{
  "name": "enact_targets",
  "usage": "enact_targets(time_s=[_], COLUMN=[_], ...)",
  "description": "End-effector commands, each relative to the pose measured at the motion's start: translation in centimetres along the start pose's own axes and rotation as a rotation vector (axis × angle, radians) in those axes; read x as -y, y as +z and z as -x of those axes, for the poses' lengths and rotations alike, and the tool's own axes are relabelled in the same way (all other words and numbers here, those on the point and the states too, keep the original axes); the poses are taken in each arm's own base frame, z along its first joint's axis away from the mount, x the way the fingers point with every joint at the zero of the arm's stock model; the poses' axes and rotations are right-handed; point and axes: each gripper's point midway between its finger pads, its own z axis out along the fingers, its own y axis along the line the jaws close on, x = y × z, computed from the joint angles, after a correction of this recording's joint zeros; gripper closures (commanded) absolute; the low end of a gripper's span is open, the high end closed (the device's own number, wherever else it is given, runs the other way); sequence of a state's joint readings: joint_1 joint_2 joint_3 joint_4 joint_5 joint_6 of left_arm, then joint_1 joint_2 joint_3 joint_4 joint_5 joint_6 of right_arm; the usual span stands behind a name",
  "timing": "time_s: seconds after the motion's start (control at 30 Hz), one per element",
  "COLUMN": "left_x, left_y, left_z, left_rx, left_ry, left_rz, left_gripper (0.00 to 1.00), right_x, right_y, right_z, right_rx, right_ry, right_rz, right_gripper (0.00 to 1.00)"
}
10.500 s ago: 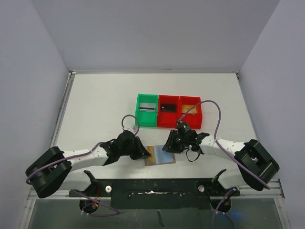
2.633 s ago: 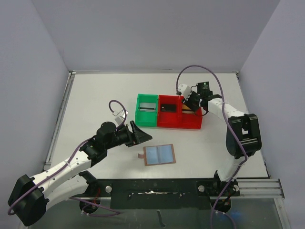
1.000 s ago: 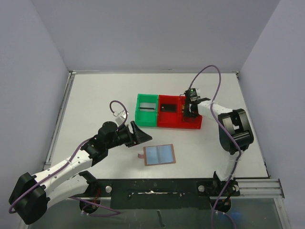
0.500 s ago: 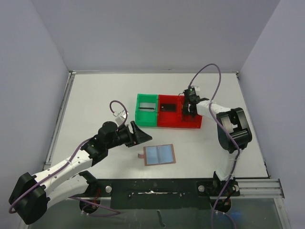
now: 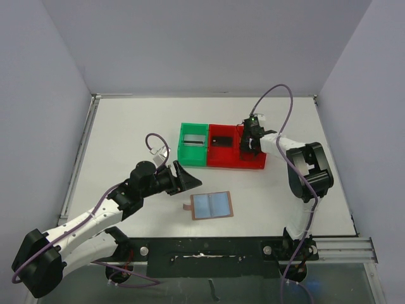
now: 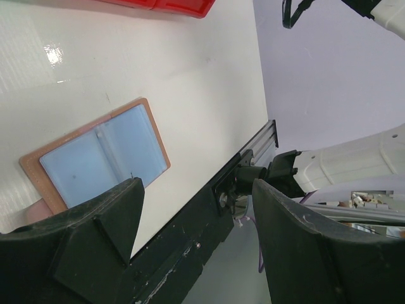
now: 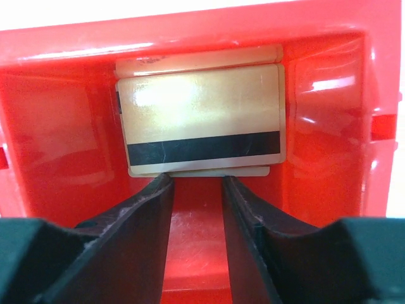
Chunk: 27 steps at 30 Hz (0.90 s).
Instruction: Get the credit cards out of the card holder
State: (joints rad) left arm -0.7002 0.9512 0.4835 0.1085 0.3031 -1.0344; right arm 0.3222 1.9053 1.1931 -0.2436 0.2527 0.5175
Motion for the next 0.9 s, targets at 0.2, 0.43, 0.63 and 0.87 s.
enact_targets(time_s=[0.2, 0.43, 0.63, 0.87], left_x=[-0.1, -1.7, -2.0, -1.9], left_y=[-0.3, -0.3, -0.2, 0.7], left_z=[0.9, 0.2, -0.2, -0.7], left_rx=[0.034, 0.000, -0.020, -0.052], left_ry=[0.048, 0.056, 0.042, 0.020], left_rz=[0.028, 0.094, 0.100, 0.100], left_gripper=[0.33, 0.32, 0.32, 0.32], right_x=[-1.1, -2.8, -6.8, -9.1], right_y=[-10.4, -15.8, -18.5, -18.6], right_z=[7.1, 3.9, -4.0, -12.6], right_rx=[0.220, 0.202, 0.085, -0.072], right_ry=[0.047, 0.077, 0.106, 0.116], right_rz=[0.133, 0.305, 0.479, 0.511], right_gripper=[0.49, 0.44, 0.44, 0.44])
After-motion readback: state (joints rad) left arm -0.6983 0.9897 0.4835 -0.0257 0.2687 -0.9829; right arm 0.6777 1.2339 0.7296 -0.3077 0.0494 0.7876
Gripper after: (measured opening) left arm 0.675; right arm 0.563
